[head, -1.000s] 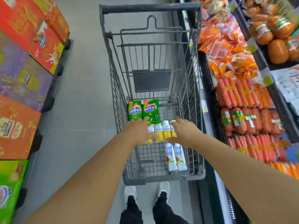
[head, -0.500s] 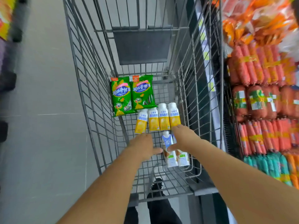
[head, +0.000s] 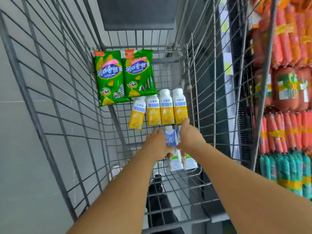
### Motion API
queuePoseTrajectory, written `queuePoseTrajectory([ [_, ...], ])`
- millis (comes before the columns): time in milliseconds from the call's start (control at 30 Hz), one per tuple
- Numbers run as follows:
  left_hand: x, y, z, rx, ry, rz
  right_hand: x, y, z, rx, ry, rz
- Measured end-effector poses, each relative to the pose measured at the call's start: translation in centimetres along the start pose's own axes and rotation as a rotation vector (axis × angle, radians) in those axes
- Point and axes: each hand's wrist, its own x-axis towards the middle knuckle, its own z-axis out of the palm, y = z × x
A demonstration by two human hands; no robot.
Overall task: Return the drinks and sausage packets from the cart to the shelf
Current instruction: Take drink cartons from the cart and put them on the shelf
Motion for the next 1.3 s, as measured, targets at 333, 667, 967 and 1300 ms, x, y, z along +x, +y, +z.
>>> queuePoseTrajectory([
  [333, -0.5, -0.3, 0.5, -0.173, 0.083, -0.028, 0.1, -0.4, -0.4, -0.199, -0.033, -0.035],
  [667, -1.3, -0.1, -0.1, -0.211, 0.057, -0.047, -0.2, -0.6, -0.9, -0.186, -0.147, -0.111],
  [967, -2.6, -0.4, -1.9, -0.287, 0.01, -0.054, -1.2, -0.3, -2.6, -0.058, -0.16, -0.139],
  [1300, -10.3, 2.9, -12.6, -0.134, 0.194, 0.067, -7.7, -2.1, -10.9, 0.223, 0.076, -0.239],
])
